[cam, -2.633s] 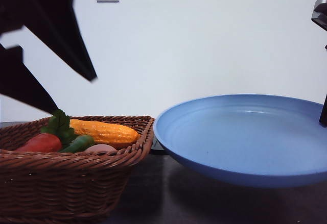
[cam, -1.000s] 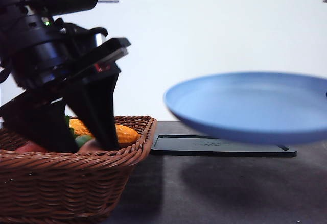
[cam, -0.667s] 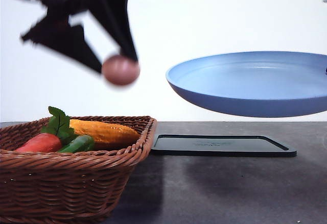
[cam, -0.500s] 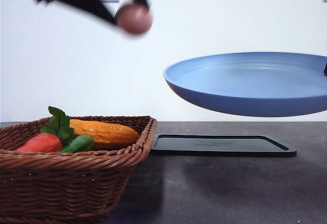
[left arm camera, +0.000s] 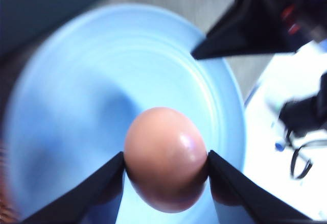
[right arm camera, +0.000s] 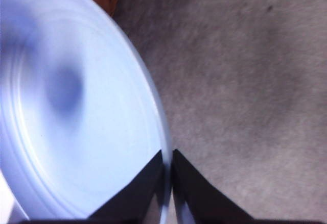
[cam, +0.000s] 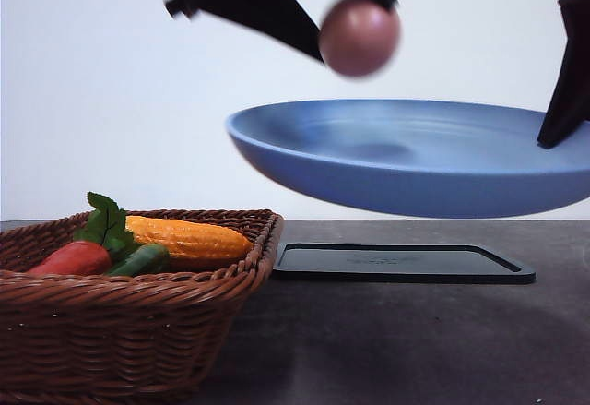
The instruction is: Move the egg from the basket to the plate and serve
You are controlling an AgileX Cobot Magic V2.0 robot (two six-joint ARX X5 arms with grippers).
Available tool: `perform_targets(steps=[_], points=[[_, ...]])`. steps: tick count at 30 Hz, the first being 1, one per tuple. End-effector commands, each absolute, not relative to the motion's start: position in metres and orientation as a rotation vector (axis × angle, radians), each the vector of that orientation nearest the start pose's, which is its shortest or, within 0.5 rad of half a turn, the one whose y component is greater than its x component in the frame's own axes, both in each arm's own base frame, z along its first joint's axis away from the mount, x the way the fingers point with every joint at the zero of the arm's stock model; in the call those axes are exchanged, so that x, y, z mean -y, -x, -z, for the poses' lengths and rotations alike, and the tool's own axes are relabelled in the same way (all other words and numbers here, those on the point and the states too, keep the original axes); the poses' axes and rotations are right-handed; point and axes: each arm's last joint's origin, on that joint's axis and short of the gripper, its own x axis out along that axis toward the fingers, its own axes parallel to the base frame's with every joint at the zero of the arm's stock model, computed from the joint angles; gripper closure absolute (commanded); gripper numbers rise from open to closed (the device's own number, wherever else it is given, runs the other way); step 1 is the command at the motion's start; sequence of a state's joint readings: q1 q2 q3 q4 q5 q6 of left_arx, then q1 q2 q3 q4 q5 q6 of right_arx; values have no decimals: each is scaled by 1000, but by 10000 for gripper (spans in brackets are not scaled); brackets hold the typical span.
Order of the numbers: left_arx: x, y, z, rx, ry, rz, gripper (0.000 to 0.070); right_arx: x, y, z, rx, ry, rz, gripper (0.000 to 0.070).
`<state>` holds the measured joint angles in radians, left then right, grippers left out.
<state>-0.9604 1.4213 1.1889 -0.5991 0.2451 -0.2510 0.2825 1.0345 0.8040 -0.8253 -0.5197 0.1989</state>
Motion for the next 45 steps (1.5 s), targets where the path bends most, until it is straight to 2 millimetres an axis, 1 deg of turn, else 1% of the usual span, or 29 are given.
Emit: perform_targets(steps=[1, 6, 12, 14, 17, 18, 19, 22, 26, 30, 35, 39, 42, 45], points=[[257, -165, -289, -961, -137, 1044, 484, -68, -174, -255, -1138, -301, -631, 700], [270, -165, -271, -1022, -177, 1044, 484, -70, -174, -255, -1142, -299, -639, 700], [276, -166, -261, -1049, -201, 1032, 478, -70, -173, -255, -1150, -298, -639, 700], [276, -166, -261, -1052, -202, 1031, 438, -70, -172, -254, -1159, -299, -638, 700], [276, -165, -261, -1054, -203, 1033, 315, -69, -171, -254, -1173, -299, -634, 700], [276, -164, -261, -1054, -203, 1034, 290, -69, -171, -254, -1174, -299, -634, 700], [275, -164, -262, -1054, -203, 1034, 278, -69, -171, -254, -1174, -299, -633, 700], [273, -163, -267, -1039, -195, 1036, 276, -69, -172, -253, -1171, -298, -633, 700], [264, -161, -282, -999, -169, 1032, 276, -71, -176, -249, -1197, -302, -631, 700], [247, -157, -303, -942, -140, 1028, 276, -73, -184, -241, -1237, -306, -632, 700], [209, -149, -337, -855, -139, 944, 277, -74, -201, -229, -1249, -377, -696, 700], [174, -137, -366, -738, -128, 843, 278, -67, -218, -221, -1224, -468, -729, 700], [149, -124, -385, -632, -94, 790, 278, -58, -234, -215, -1223, -506, -688, 700], [125, -110, -400, -526, -54, 738, 278, -49, -253, -213, -1226, -533, -642, 700]])
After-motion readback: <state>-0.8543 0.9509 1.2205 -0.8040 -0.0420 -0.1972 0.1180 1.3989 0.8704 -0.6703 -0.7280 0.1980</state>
